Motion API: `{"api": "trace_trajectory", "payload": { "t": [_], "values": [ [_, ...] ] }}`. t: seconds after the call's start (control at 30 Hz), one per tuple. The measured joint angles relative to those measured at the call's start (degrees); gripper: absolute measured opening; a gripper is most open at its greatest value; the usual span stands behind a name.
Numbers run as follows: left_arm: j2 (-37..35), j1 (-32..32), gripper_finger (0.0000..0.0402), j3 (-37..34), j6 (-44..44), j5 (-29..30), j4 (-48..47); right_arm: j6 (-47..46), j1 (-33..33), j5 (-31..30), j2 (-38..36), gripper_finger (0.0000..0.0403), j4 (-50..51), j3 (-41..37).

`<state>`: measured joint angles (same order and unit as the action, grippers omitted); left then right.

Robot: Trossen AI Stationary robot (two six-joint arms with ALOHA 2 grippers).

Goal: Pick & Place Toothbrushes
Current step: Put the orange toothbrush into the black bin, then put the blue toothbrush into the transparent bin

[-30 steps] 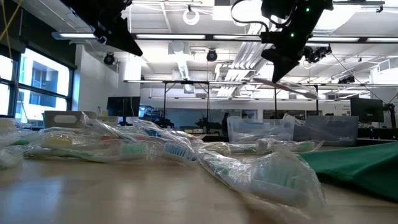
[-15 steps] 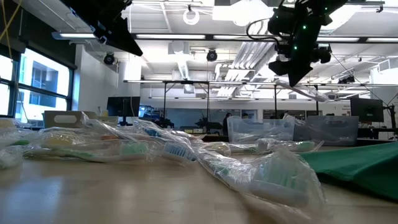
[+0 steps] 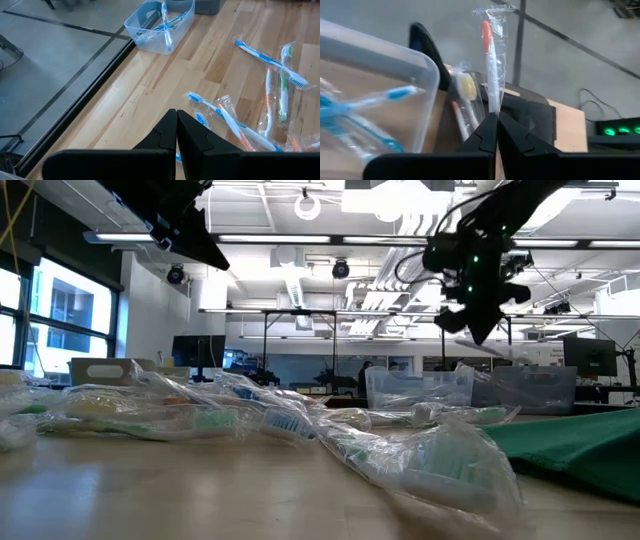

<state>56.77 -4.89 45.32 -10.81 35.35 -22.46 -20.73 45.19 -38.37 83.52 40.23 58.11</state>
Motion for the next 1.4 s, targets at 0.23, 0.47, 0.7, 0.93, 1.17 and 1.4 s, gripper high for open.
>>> {"api": "trace_trajectory", "payload": {
  "t": [0.23, 0.47, 0.7, 0.93, 1.17, 1.4],
  "values": [
    [0.0, 0.0, 0.0006, 0.0, 0.0, 0.0, 0.0, 1.2, 0.4, -3.6, 5.3, 0.0004, -0.2, 0.0],
    [0.0, 0.0, 0.0006, 0.0, 0.0, 0.0, 0.0, 1.0, 0.7, -3.2, 8.2, 0.0003, -0.5, 0.0],
    [0.0, 0.0, 0.0006, 0.0, 0.0, 0.0, -0.2, 0.8, 0.7, -3.1, 9.5, 0.0003, -0.3, 0.0],
    [0.0, 0.0, 0.0006, 0.0, 0.0, 0.0, -0.2, 0.9, 0.7, -3.5, 9.5, 0.0013, 0.4, 0.0],
    [0.0, 0.0, 0.0006, 0.0, 0.0, 0.0, -0.2, -0.5, 0.7, -3.7, 9.5, 0.0088, 1.7, 0.0],
    [0.0, 0.0, 0.0006, 0.0, 0.0, 0.0, -0.2, -0.5, -0.6, -9.3, 9.4, 0.0114, 3.1, 0.0]
  ]
}}
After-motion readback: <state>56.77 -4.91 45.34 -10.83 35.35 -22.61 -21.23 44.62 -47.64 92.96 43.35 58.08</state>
